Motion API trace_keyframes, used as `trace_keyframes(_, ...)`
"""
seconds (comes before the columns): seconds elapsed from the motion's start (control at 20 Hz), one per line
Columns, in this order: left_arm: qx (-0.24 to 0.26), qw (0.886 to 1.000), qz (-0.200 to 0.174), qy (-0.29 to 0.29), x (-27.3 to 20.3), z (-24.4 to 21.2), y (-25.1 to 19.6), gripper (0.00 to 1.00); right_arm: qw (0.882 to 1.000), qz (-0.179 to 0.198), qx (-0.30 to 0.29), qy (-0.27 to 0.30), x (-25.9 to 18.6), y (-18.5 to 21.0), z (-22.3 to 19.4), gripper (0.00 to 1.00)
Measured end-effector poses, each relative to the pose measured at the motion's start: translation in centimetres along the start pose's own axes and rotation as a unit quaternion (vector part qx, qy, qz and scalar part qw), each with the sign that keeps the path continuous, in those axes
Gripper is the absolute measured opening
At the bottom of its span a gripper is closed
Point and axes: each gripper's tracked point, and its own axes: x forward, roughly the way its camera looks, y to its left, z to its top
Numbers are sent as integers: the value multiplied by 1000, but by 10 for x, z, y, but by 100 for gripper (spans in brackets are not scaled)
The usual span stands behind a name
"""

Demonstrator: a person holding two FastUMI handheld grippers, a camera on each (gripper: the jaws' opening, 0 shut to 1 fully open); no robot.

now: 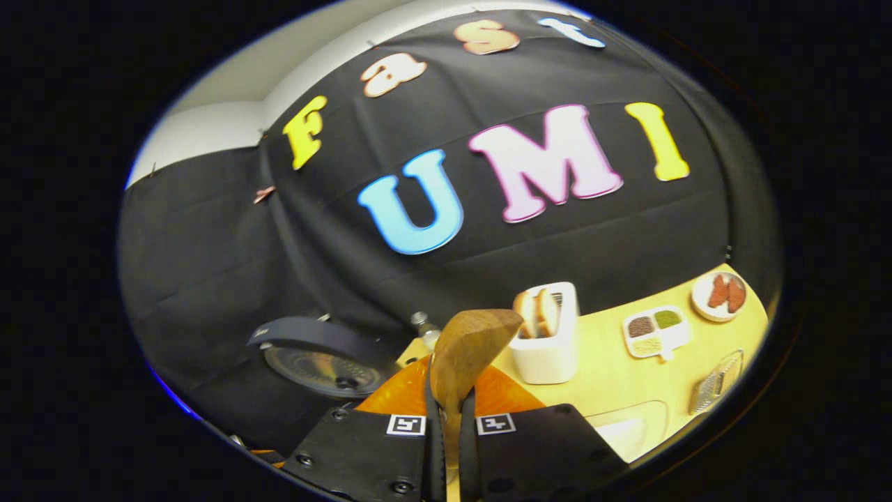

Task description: Close the left gripper, press the button to open the rice cooker; take a wooden spoon from the chopstick holder with the right hand, scoop a spoonful of rice and pour it into the rice cooker, then put the wooden spoon back into the chopstick holder.

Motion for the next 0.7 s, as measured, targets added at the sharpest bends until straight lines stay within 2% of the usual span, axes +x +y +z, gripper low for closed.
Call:
trace_keyframes(0.15,11,1000,-24,2,5,4,-23,95,997,-59,26,-31,-31,-65,32,12)
trace_keyframes(0.4,26,998,-52,6,11,13,-59,95,984,-148,62,-84,-75,-168,79,12)
trace_keyframes(0.7,36,998,-44,11,15,19,-89,95,964,-224,98,-108,-108,-274,100,12)
